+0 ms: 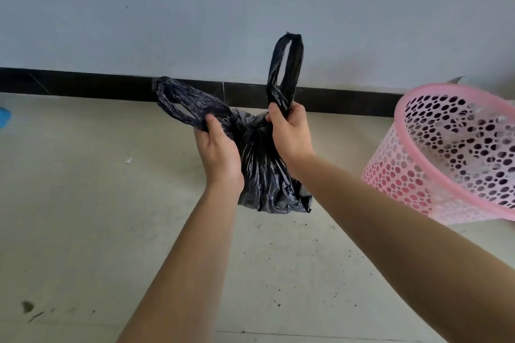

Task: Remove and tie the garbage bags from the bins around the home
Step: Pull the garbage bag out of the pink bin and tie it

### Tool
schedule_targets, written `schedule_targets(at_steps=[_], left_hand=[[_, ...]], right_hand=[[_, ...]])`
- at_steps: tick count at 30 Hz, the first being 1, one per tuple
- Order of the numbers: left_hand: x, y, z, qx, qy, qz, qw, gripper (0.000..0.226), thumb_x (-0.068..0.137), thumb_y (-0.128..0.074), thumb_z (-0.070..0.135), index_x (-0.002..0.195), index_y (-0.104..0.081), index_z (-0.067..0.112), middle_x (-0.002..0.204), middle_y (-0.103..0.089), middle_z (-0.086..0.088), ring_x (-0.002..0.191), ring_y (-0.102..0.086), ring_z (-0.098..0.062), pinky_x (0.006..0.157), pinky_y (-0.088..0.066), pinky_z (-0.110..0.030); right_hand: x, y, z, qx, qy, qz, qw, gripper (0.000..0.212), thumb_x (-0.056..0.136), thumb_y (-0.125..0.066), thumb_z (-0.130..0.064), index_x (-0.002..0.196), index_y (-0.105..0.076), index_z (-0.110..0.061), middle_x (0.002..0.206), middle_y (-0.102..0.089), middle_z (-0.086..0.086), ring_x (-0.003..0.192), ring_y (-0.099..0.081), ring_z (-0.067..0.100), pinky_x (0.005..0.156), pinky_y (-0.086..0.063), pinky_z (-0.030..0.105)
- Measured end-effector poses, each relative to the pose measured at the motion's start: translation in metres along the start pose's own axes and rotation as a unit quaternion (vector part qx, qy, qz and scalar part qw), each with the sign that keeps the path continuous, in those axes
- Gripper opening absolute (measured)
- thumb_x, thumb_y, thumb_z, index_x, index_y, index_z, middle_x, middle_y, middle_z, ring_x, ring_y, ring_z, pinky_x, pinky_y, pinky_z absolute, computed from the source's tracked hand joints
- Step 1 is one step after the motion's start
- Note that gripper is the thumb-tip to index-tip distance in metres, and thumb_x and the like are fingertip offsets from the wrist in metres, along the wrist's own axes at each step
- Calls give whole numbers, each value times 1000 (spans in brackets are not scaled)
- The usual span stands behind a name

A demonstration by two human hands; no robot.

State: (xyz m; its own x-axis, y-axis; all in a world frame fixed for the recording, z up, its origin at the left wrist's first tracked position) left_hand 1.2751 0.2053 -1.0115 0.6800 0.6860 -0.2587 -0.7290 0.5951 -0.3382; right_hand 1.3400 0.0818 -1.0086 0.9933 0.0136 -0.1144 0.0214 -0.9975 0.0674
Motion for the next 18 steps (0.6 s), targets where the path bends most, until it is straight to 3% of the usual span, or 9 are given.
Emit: schedule_targets(at_steps=[2, 4, 6, 8, 12, 16, 18], left_hand=[[-5, 0, -2, -15, 14, 13, 1000, 22, 108, -38, 29, 122, -51, 18, 97, -59, 2, 87, -56, -11, 86, -45, -27], [-5, 9, -14, -17, 58, 41, 997, 17, 108, -37, 25, 112, -50, 15, 79, -50, 0, 68, -48, -11, 66, -40, -21], [-1, 25, -28, -35, 120, 60, 990, 14, 107, -35, 18, 104, -49, 16, 67, -41, 3, 57, -39, -11, 47, -33, -18], [-2, 43, -42, -51, 181, 68, 980, 21, 104, -30, 9, 90, -44, 16, 63, -30, 3, 53, -31, -13, 36, -25, -16], [-6, 56, -54, 6, 161, 56, 985, 19, 105, -30, 13, 88, -40, 14, 63, -26, 2, 53, -30, -13, 39, -27, -18], [5, 50, -36, 41, 104, 4, 994, 27, 96, -38, 43, 86, -37, 18, 67, -33, 3, 62, -35, -14, 71, -32, -29], [8, 41, -20, 82, 20, -59, 995, 31, 90, -42, 44, 93, -38, 14, 74, -37, 2, 65, -40, -9, 74, -36, -21]], right_hand=[[-1, -3, 1, -59, -1, -13, 998, 29, 104, -41, -37, 120, -49, -15, 77, -52, -5, 69, -51, 8, 64, -43, 26], [1, -1, 13, -136, -12, -36, 990, 31, 106, -32, -34, 118, -53, -14, 74, -49, -5, 65, -48, 10, 56, -35, 27], [3, 11, 33, -216, -52, -37, 974, 30, 106, -30, -31, 109, -55, -15, 82, -54, 0, 69, -51, 16, 56, -36, 29], [1, 34, 58, -286, -114, -7, 951, 31, 106, -30, -29, 106, -55, -11, 91, -56, 8, 81, -54, 26, 66, -40, 31], [-6, 49, 71, -318, -141, 14, 937, 34, 107, -29, -28, 115, -54, -7, 99, -53, 9, 86, -50, 26, 74, -37, 32], [-6, 38, 52, -239, -73, -11, 968, 35, 104, -31, -40, 113, -57, -17, 92, -60, 3, 80, -55, 21, 70, -40, 34], [-8, 35, 40, -236, -35, -49, 970, 34, 103, -34, -43, 110, -55, -18, 85, -58, 1, 76, -54, 19, 66, -39, 34]])
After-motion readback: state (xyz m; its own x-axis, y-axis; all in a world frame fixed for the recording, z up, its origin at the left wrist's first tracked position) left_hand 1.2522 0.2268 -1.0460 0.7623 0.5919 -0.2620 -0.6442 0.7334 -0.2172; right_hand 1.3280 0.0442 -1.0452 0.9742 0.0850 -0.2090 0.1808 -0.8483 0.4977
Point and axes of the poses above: each hand's wrist, its own x-axis towards the middle knuckle, its own y-axis out of the back of the hand, z = x × y, the point moved 4 cm from there along x, towards the middle knuckle
